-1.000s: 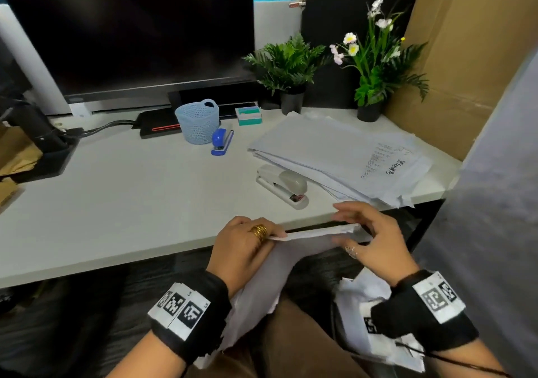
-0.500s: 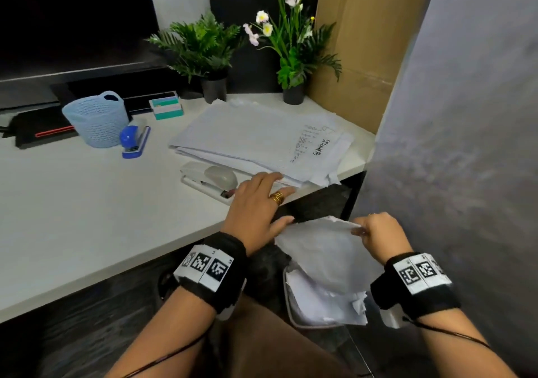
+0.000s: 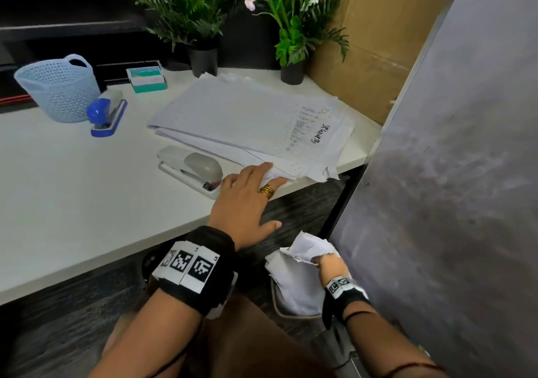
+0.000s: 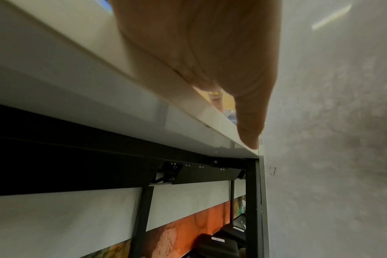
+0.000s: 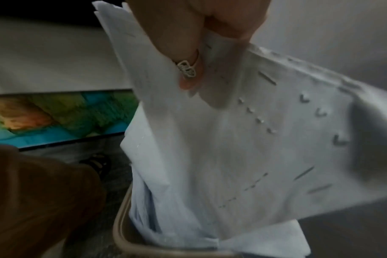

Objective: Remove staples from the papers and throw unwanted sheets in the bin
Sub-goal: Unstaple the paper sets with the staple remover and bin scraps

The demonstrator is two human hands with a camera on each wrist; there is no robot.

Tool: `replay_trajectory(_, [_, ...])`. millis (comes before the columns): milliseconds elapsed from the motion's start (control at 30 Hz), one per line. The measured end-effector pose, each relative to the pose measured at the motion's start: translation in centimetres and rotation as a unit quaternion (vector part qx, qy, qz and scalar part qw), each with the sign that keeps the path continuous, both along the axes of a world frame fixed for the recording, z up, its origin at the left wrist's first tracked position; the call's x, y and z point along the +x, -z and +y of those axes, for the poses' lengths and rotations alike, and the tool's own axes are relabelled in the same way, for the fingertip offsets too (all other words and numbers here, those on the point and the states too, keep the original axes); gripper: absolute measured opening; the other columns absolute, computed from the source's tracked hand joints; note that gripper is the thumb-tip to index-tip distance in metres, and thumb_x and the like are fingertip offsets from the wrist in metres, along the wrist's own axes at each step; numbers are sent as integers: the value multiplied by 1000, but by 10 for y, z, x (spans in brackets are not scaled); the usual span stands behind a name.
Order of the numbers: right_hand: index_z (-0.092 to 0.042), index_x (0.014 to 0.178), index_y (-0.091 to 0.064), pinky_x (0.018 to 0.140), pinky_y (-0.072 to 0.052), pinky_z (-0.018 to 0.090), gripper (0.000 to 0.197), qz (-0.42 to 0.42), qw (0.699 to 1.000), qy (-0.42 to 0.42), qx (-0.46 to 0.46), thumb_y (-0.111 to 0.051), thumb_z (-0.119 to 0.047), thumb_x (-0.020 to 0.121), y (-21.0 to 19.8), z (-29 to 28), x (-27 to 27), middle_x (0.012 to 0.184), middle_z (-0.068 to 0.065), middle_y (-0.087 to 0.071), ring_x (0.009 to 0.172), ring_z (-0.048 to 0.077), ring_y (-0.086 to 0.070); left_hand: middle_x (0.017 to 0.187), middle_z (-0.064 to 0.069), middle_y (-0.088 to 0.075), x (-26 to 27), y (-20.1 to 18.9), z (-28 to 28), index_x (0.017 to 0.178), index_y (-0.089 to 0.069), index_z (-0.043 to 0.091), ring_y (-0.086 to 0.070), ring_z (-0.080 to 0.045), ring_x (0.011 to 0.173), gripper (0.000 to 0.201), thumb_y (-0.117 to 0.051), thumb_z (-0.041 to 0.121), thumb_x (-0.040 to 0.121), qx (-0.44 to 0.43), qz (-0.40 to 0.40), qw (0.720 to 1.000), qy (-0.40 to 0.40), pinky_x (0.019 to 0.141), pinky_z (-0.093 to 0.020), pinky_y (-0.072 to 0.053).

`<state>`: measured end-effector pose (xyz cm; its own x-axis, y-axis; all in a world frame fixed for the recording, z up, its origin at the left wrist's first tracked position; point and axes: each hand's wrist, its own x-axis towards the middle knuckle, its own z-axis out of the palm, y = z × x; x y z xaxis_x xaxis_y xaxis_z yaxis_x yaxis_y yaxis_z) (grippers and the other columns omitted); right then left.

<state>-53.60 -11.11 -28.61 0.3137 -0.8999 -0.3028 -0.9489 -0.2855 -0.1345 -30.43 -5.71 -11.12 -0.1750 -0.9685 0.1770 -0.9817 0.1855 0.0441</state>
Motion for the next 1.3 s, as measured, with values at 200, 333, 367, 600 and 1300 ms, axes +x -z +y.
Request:
replay_trajectory(200, [-16,145,-33,114,-13,25,48,-12,999,36,-9,-30,-26,98,5,-11,9,148,-3,-34,138,14,-31,155,-3,-9,4,-3,-1,146,-17,38,-14,-24,139,83,-52,66,77,24,-7,1000,10,108,-43,-17])
replay_trajectory(333, [-11,126,-56,93,-43,31,37,56,995,85,-21,-36,-7,95,-11,-19,9,124,9,-59,114,26,-57,155,-2,-12,1,-4,0,145,-21,37,-15,-23,138,85,-54,69,74,22,0,1000,2,108,-44,-18])
replay_trajectory(367, [-10,124,-56,96,-42,31,35,40,996,72,-21,-37,-11,95,-9,-18,10,125,9,-58,115,26,-56,154,-1,-12,1,-4,0,145,-21,38,-16,-23,138,85,-53,70,73,20,2,1000,0,107,-44,-18])
replay_trajectory(600, [-25,144,-35,117,0,34,51,31,999,-9,43,-31,-46,98,52,-5,18,151,-3,-30,142,19,-21,155,-2,-12,1,-4,0,146,-20,37,-15,-24,139,87,-47,73,71,19,-3,1000,-2,109,-44,-17])
replay_trajectory(1300, [-9,74,-61,72,-35,21,23,-432,789,-41,-434,-53,-26,88,-193,-8,69,74,-2,-55,74,8,-47,154,4,-14,2,-17,6,143,-24,33,-17,-18,137,75,-58,43,78,37,55,998,6,111,-35,-10])
